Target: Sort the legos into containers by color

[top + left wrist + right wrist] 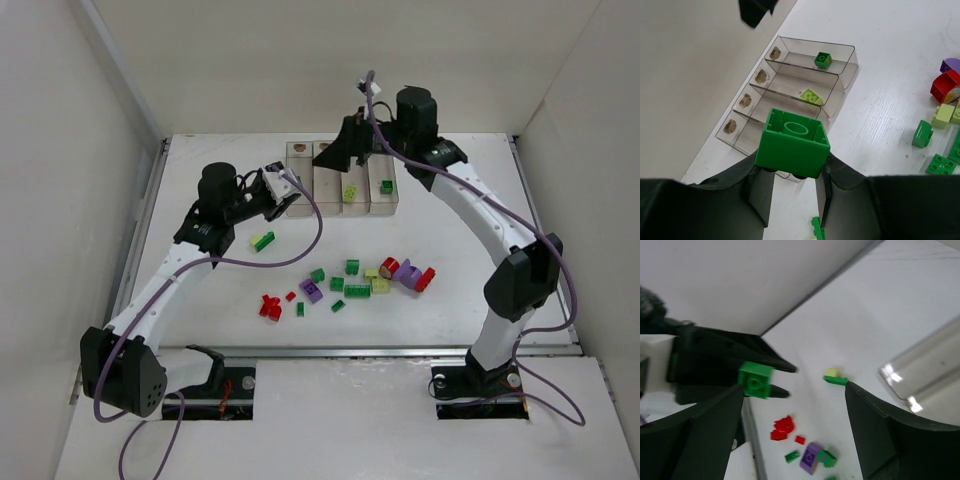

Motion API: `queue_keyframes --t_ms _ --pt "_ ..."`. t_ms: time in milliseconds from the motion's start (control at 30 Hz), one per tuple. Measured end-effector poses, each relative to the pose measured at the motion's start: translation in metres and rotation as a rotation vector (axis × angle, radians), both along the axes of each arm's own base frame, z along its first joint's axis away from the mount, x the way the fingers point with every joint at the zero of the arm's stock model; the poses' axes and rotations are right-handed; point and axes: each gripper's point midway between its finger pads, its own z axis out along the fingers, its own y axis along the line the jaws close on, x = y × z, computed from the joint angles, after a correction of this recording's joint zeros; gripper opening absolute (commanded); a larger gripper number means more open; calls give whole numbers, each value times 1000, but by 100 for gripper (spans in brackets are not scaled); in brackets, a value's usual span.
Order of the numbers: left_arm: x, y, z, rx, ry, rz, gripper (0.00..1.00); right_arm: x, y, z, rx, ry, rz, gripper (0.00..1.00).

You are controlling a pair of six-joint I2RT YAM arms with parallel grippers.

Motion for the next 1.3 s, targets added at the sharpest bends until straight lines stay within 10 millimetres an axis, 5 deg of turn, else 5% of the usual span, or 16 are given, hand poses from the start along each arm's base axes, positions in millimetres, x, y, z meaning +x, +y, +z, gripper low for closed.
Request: queue_keyframes --t_ms 200,733,1067,1200,1233,1300 --pt "-1 -2 3 -9 -3 -10 0 -43 43 7 35 39 152 83" --pt "0 -2 6 -13 -12 -6 0 -54 72 -8 33 112 217 80" --pt "5 1 9 -16 -26 23 0 -59 80 -13 30 131 236 54" --pt "8 3 10 -13 -33 40 0 -54 81 -16 28 143 216 21" --pt "8 4 10 -13 -34 42 0 -54 81 -16 28 146 212 5" --pt "9 4 10 -12 -34 46 0 -54 81 -16 28 145 213 0"
